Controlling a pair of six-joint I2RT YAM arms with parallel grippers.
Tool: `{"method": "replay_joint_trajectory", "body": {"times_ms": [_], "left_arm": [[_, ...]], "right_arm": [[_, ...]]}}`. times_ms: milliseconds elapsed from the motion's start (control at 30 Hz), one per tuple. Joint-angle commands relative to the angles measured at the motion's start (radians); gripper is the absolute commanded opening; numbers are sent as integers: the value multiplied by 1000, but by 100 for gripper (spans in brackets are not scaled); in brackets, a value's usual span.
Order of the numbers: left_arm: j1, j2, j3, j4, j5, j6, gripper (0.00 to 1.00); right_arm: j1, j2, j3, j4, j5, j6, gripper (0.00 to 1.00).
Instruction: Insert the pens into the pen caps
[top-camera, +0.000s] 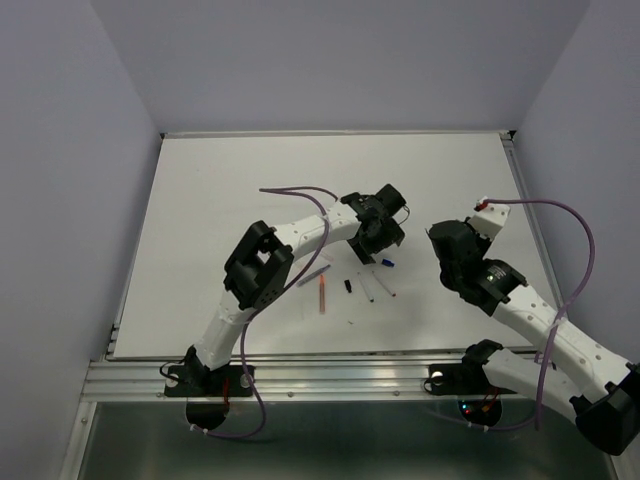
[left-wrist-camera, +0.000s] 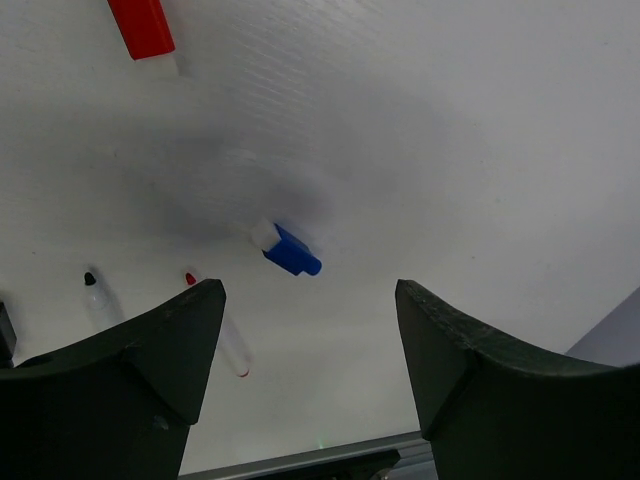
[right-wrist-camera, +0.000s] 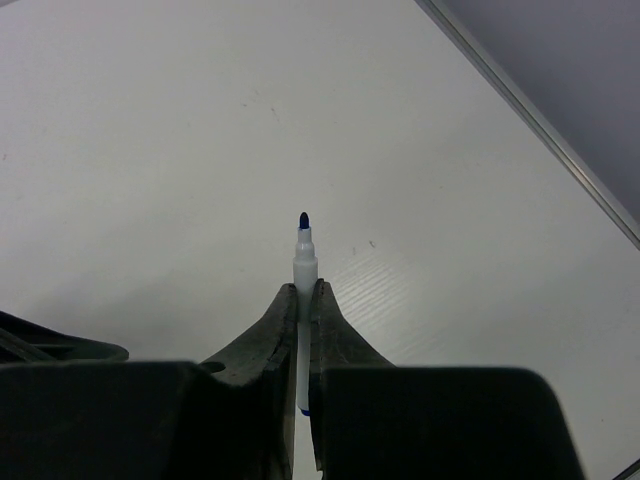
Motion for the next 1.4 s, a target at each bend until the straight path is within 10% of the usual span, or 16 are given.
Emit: {"method": "replay_joint_trajectory", "body": {"times_ms": [0, 1367], "left_arm": [[-10, -2, 41, -19, 0, -47, 79], [-9, 199, 205, -212, -64, -53, 49]], "right_arm": [[4, 21, 8, 3, 53, 4, 1], [-5, -24, -5, 2, 39, 9, 1]]}}
